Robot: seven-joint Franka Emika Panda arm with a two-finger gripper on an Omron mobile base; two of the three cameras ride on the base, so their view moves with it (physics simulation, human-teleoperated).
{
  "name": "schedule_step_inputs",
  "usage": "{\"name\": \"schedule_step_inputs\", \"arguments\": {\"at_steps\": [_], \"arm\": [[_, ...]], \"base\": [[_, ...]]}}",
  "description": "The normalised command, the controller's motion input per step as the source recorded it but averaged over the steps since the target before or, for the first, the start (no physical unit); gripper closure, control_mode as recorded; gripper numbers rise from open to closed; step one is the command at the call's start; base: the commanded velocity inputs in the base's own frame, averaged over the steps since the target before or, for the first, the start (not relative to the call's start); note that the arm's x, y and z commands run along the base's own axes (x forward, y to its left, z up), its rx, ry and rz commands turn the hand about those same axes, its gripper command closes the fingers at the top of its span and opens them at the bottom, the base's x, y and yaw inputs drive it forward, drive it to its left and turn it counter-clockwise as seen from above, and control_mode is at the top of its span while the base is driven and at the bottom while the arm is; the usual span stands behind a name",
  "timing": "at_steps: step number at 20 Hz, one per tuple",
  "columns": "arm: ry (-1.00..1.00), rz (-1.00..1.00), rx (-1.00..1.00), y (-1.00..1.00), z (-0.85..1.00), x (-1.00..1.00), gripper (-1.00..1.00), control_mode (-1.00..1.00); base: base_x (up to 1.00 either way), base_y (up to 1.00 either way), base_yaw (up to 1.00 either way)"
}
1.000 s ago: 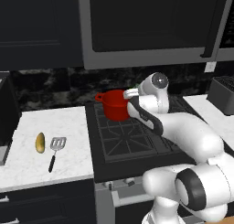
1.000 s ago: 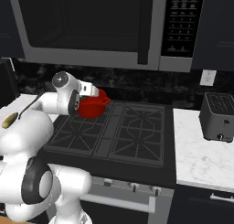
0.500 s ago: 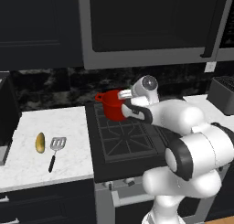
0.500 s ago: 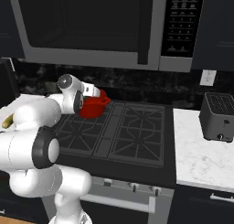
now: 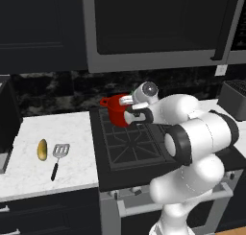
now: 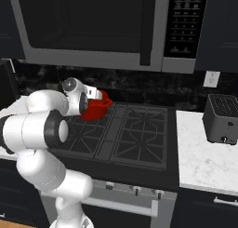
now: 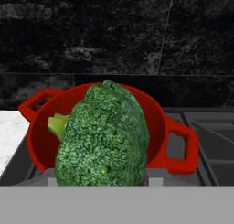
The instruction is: Put the broccoli and cucumber in the pot. Retrieve the spatula and lightly stir the vegetables in the pot.
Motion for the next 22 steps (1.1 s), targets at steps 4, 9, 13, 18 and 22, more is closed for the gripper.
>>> {"name": "schedule_step_inputs", "arguments": {"at_steps": [4,9,13,18,22], "arm": [[0.02,0.00,0.02,0.00,-0.14,0.37,1.00,-1.00],[0.01,0.00,0.03,0.00,-0.29,0.01,1.00,-1.00],[0.00,0.00,0.00,0.02,-0.20,0.00,-1.00,-1.00],[0.00,-0.01,0.00,0.00,0.29,0.00,-1.00,-1.00],[0.00,0.00,0.02,0.00,0.54,-0.02,-1.00,-1.00]], "base": [[0.00,0.00,0.00],[0.00,0.00,0.00],[0.00,0.00,0.00],[0.00,0.00,0.00],[0.00,0.00,0.00]]}}
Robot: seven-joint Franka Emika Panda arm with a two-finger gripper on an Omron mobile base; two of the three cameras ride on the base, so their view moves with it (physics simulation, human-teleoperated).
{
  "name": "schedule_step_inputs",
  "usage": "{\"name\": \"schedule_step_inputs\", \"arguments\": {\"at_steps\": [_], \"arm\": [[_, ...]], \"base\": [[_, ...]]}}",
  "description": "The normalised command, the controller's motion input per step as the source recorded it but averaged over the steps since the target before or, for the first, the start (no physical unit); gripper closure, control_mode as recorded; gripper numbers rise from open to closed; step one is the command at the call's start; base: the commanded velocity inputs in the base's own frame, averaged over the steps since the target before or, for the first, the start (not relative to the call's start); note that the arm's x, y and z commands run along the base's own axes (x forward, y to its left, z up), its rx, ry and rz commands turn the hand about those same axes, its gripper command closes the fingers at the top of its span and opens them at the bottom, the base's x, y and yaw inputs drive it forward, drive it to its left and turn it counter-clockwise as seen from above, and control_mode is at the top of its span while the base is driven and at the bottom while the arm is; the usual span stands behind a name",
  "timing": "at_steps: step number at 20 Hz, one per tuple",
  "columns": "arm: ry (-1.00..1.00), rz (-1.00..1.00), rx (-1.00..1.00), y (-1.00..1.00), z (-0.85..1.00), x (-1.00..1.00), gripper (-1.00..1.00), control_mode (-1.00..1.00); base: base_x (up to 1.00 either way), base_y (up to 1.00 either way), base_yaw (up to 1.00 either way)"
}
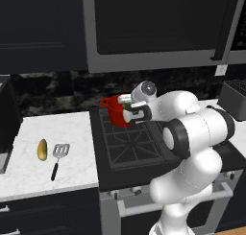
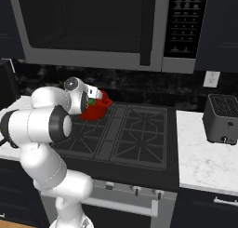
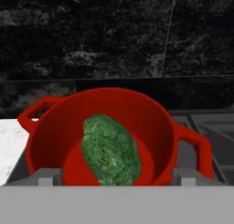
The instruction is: Put the broccoli and cucumber in the pot. Retrieve the spatula and lightly stir the vegetables in the pot.
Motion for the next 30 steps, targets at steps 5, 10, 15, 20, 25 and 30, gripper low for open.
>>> {"name": "schedule_step_inputs", "arguments": {"at_steps": [5,10,15,20,25,30], "arm": [[0.00,0.00,0.05,0.06,0.46,-0.22,-1.00,-1.00],[0.00,0.00,0.09,0.26,0.16,-0.80,-1.00,-1.00],[0.00,-0.01,0.05,0.63,0.08,-1.00,-1.00,-1.00],[0.02,-0.01,0.04,0.75,0.44,-1.00,-1.00,-1.00],[0.17,0.02,0.02,0.99,0.17,-0.99,-1.00,-1.00],[0.35,0.16,0.01,1.00,0.03,-0.44,-1.00,-1.00]], "base": [[0.00,0.00,0.00],[0.00,0.00,0.00],[0.00,0.00,0.00],[0.00,0.00,0.00],[0.00,0.00,0.00],[0.00,0.00,0.00]]}}
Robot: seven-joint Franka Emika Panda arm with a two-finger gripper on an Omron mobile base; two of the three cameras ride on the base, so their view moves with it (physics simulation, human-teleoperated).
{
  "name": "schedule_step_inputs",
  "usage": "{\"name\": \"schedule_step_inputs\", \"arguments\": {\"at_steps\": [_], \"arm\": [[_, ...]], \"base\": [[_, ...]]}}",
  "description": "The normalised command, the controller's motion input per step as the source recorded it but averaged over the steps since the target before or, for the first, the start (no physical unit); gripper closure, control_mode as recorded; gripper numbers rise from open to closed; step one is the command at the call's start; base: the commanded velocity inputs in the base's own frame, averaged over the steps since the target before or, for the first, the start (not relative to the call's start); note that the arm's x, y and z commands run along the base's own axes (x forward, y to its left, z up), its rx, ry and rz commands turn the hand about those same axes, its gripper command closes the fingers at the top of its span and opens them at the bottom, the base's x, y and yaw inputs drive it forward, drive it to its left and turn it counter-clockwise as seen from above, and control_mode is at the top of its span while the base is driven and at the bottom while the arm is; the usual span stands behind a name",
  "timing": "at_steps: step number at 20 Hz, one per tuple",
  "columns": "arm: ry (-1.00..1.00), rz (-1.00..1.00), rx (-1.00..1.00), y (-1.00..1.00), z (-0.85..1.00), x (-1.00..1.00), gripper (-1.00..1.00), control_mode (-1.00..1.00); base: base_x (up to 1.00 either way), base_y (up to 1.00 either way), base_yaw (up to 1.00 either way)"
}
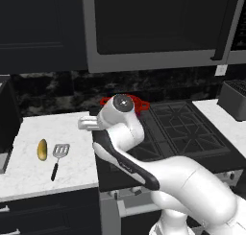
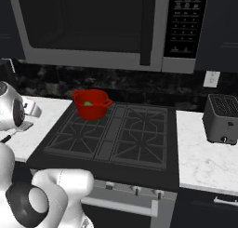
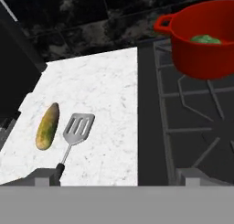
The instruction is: Put the broccoli and cucumber in the pot. Retrieve the spatula and lightly stir the vegetables in the pot.
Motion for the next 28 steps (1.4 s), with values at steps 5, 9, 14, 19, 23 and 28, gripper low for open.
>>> {"name": "schedule_step_inputs", "arguments": {"at_steps": [5,9,14,19,23,28], "arm": [[0.29,0.20,0.00,0.99,-0.24,-0.20,-1.00,-1.00],[0.20,0.22,0.00,1.00,-0.29,0.00,-1.00,-1.00],[0.17,0.06,-0.10,0.87,-0.42,0.16,-1.00,-1.00],[0.12,-0.01,-0.07,0.44,-0.55,0.27,-1.00,-1.00],[0.03,-0.06,-0.01,0.23,-0.37,0.24,-1.00,-1.00],[0.00,-0.03,0.00,0.10,-0.37,0.21,-1.00,-1.00]], "base": [[0.00,0.00,0.00],[0.00,0.00,0.00],[0.00,0.00,0.00],[0.00,0.00,0.00],[0.00,0.00,0.00],[0.00,0.00,0.00]]}}
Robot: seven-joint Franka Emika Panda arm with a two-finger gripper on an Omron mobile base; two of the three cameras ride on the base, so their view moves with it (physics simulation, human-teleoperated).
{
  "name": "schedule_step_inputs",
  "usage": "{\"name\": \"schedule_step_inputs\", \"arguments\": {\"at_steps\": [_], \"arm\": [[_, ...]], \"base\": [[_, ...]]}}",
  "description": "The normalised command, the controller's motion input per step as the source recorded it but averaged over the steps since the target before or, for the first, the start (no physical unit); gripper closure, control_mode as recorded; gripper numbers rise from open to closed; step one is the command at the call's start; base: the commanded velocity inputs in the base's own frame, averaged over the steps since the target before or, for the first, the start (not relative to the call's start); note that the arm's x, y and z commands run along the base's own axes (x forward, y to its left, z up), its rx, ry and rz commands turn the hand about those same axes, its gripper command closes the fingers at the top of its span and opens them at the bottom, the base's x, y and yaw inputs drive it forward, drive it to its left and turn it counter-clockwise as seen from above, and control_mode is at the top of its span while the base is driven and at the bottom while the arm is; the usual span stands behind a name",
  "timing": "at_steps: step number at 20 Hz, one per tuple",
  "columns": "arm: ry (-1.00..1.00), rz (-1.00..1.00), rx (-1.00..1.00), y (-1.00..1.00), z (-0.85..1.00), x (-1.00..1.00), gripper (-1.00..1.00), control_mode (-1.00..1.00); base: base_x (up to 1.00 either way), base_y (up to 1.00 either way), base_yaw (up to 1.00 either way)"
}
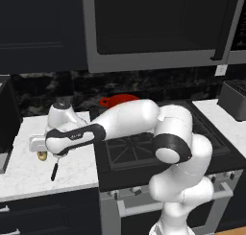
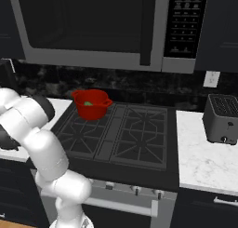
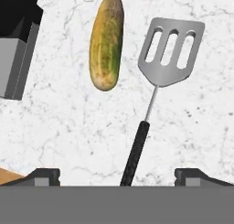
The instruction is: Put the broccoli and cucumber in the pot. Retrieve the spatula and lightly stir the vegetables in the pot.
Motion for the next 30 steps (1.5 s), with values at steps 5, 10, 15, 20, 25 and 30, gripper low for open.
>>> {"name": "schedule_step_inputs", "arguments": {"at_steps": [5,10,15,20,25,30], "arm": [[0.00,0.00,0.00,0.06,-0.27,0.19,-1.00,-1.00],[0.00,0.00,0.00,0.09,-0.12,0.19,-1.00,-1.00],[0.00,0.00,0.00,0.18,-0.19,0.30,-1.00,-1.00],[0.00,0.00,0.00,0.12,-0.24,0.36,-1.00,-1.00],[0.00,0.00,0.00,0.04,-0.22,0.32,-1.00,-1.00],[0.00,0.00,0.00,0.00,-0.31,0.30,-1.00,-1.00]], "base": [[0.00,0.00,0.00],[0.00,0.00,0.00],[0.00,0.00,0.00],[0.00,0.00,0.00],[0.00,0.00,0.00],[0.00,0.00,0.00]]}}
